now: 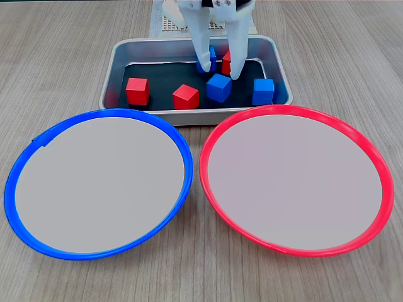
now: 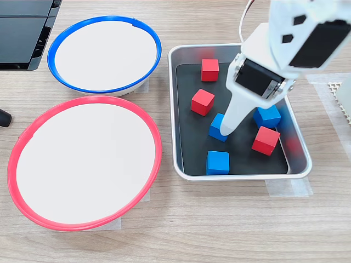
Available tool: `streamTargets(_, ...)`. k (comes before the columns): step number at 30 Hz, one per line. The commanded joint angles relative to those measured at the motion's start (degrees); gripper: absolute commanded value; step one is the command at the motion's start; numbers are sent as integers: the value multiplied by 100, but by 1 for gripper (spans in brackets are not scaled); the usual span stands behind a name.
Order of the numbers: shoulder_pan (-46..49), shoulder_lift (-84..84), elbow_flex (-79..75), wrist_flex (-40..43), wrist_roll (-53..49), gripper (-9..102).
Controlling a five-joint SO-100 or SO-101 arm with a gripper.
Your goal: Move six blocks tray to matching dishes
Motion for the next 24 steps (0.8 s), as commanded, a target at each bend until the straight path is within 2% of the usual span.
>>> streamTargets(1, -18, -255, -132, -352, -229, 17)
streamTargets(6, 18, -527, -114, -765, -439, 14)
streamTargets(9, 9, -510, -53, -844, -686, 0)
streamTargets(13, 132, -114, -237, -290, -826, 0)
streamTargets(18, 747, 404, -1538, 712, -352, 0)
streamTargets(20, 1151, 141, -2232, 677, -185, 0)
streamTargets(24, 1767, -1090, -3349, -123, 202, 0)
